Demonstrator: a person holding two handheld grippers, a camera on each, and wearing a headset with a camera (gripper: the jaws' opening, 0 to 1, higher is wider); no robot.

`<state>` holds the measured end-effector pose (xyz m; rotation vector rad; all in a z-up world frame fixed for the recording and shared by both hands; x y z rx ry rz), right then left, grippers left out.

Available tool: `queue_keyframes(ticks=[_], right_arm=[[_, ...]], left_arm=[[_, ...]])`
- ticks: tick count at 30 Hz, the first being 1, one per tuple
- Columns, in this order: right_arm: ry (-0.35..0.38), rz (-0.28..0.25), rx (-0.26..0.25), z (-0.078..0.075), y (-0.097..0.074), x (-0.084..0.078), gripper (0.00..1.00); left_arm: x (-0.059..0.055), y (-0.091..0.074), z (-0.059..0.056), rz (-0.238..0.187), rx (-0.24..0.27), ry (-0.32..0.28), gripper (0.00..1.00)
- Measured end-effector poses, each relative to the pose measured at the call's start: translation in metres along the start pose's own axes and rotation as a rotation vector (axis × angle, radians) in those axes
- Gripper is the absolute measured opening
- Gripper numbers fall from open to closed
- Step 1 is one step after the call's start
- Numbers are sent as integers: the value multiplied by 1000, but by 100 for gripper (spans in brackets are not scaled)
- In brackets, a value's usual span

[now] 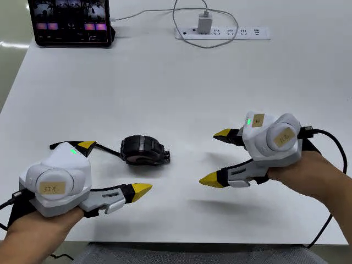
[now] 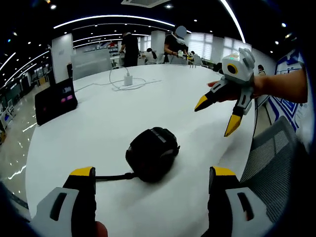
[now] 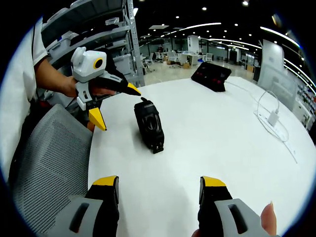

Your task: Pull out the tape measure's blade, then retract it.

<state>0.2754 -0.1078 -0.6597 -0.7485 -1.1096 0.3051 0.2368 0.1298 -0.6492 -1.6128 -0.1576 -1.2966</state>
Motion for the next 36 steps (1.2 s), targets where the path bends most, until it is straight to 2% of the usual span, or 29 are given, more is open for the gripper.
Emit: queue_keyframes(ticks=[4, 6, 8, 13, 18, 21, 23, 25, 36], right_arm=[[11, -6, -16, 0, -7, -5, 66], [18, -6, -25, 0, -10, -7, 67], [26, -11, -29, -1, -14, -9, 68], [38, -18, -37, 0, -20, -14, 70], [55, -41, -54, 1, -28, -18, 74], [64, -47, -63, 1, -33, -22, 76], [69, -58, -76, 1, -36, -25, 76], [77, -61, -81, 2, -39, -28, 77], [100, -77, -102, 8, -52, -41, 81]], left_arm=[[-2, -4, 1, -18, -16, -2, 96], [-4, -5, 1, -11, -17, 6, 97], [-3, -9, 4, -30, -1, 27, 96], [-7, -9, 1, -22, -51, 28, 98], [-5, -12, -3, -33, -65, 30, 99], [-6, -14, -4, -25, -72, 46, 99], [-9, -15, -5, -4, -77, 60, 99], [-10, -18, -5, -10, -79, 64, 99], [-19, -29, -1, 19, -91, 85, 99]])
Point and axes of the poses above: the centre of the closed fingertips' face, and the gripper's own axes: y roughly forward along the fingers, z roughly to its left, x roughly out of its top, the point moved 6 cm from there along -y, roughly backward along the fingers, and after that the axes turned 10 degrees about y, right-handed, at the moved point
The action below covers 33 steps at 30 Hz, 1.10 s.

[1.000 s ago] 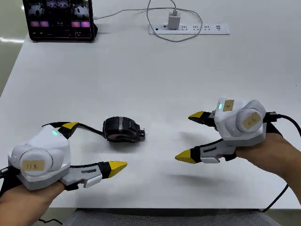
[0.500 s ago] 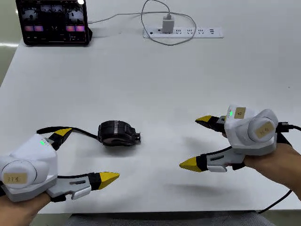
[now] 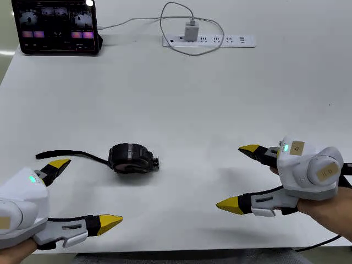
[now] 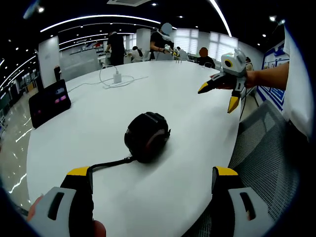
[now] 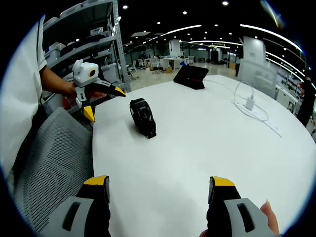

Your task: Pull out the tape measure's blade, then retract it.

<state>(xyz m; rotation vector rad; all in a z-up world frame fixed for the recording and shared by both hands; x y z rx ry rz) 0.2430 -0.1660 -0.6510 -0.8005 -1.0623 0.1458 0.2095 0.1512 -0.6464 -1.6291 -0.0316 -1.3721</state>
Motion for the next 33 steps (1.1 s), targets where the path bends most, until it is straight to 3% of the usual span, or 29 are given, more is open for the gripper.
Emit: queue_keyframes(ticks=[7, 21, 33], right_arm=[[10, 21, -8, 1, -5, -9, 82], [17, 30, -48, -7, -18, -24, 88], [28, 23, -68, -7, -25, -27, 95]], left_arm=[[-5, -5, 0, 18, -17, 13, 99], [-8, -12, 1, 14, -29, 23, 99], [-9, -15, 3, 11, -21, 37, 99]])
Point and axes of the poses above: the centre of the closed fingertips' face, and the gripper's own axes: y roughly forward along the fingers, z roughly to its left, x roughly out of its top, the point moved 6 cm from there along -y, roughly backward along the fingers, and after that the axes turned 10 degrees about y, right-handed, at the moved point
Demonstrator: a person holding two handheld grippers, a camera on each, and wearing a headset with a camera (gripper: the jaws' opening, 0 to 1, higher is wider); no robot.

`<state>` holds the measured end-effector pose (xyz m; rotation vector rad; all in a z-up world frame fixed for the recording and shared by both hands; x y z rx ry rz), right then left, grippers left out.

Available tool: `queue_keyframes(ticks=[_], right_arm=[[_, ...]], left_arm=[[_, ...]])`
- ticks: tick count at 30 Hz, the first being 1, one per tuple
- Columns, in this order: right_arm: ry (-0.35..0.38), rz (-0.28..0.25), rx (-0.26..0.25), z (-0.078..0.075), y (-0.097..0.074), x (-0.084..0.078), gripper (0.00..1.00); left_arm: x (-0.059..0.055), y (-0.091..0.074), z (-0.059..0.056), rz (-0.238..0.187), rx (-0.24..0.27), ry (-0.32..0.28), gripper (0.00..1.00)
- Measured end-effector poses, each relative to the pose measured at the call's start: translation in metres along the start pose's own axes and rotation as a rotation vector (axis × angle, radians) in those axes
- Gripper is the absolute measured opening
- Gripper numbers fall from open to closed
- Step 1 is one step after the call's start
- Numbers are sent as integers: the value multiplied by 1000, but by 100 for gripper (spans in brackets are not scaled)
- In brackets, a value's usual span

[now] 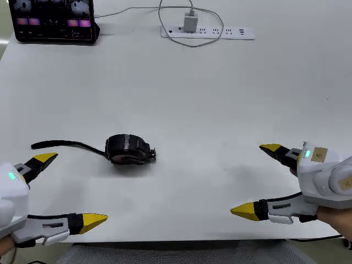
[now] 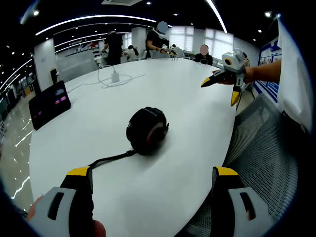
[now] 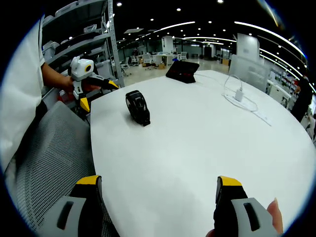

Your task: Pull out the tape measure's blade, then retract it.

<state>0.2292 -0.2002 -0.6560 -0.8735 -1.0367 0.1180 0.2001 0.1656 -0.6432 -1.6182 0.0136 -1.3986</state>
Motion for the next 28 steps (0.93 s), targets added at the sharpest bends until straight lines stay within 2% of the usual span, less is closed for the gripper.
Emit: queue_keyframes(ticks=[11, 16, 18, 20, 28], right_arm=[[3, -6, -2, 0, -2, 1, 96], [5, -7, -1, 2, -3, 2, 96], [5, -7, -1, 2, -3, 2, 96], [6, -7, -1, 2, -3, 1, 95], [9, -4, 0, 1, -2, -1, 95]], left_arm=[[-1, -2, 2, -5, 11, -5, 99], [-2, -2, 2, 1, 9, -5, 99], [-2, -2, 0, -3, -13, -14, 99], [-1, -2, 1, -2, -1, -2, 99], [0, -1, 2, -10, -6, -11, 99]])
Point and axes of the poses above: the centre of the closed fingertips' face, and the gripper's own axes: y roughly forward along the fingers, z roughly to its left, x roughly out of its top, the point moved 6 cm from there along -y, roughly backward along the fingers, and after that the axes turned 10 degrees about y, right-handed, at the moved point
